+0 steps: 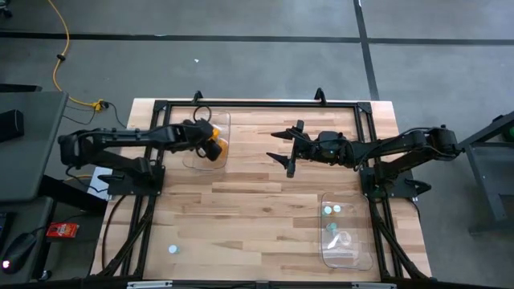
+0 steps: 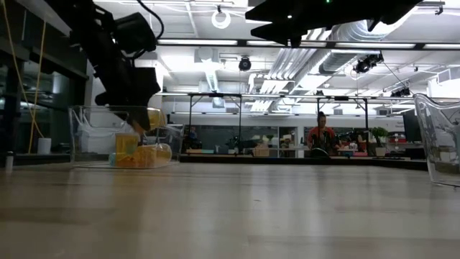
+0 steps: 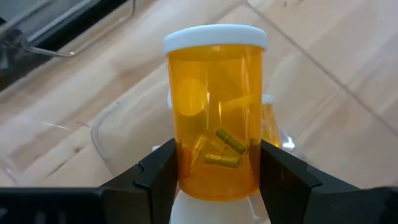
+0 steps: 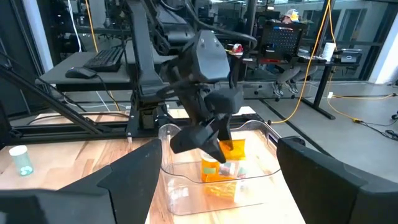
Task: Pick and place medicine bottles into bin by pill shape (circle, oval)
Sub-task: Put the orange capsule bottle into the left transparent bin, then put the blue tablet bottle into the right transparent bin
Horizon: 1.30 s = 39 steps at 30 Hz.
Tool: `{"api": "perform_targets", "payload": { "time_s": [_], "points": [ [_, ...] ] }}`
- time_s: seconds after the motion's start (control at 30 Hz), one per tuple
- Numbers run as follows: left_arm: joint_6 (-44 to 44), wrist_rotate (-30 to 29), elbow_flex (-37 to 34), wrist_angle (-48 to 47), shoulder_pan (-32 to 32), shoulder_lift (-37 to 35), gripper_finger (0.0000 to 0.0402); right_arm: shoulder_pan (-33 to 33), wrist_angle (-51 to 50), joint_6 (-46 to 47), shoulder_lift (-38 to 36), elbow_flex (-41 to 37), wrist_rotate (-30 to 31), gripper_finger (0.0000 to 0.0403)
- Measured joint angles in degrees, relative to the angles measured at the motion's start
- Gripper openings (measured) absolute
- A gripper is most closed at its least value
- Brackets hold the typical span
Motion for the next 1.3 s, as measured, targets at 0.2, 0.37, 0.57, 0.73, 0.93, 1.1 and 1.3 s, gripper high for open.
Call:
{"api": "perform_targets", "payload": {
  "time_s": [0.2,0.37,0.57,0.73,0.93,1.1,1.3],
  "points": [
    [2.3,-0.5,0.0,0.0,0.0,1.1,0.0185,0.0,0.0,0.0,0.0,0.0,0.0,0.0312],
    [5.5,-0.5,0.0,0.0,0.0,0.5,0.0213,0.0,0.0,0.0,0.0,0.0,0.0,0.0312],
    [8.9,-0.4,2.4,-4.1,0.0,0.4,0.0249,0.0,0.0,0.0,0.0,0.0,0.0,0.0312],
    [8.2,1.4,8.7,-12.7,-0.1,-0.3,0.0258,0.0,0.0,0.0,0.0,0.0,0.0,0.0312],
    [4.1,3.2,9.8,-7.4,-6.4,-8.3,0.0248,0.0,-0.7,-0.5,0.0,0.0,0.0,0.0312],
    [3.0,-2.0,3.3,7.9,-17.1,-18.2,0.0238,0.0,-0.9,-0.4,0.0,0.0,0.0,0.0312],
    [6.0,-9.8,-11.0,36.8,-29.4,-26.8,0.0234,0.2,-0.9,0.6,0.0,0.0,0.0,0.0312]
  ]
}}
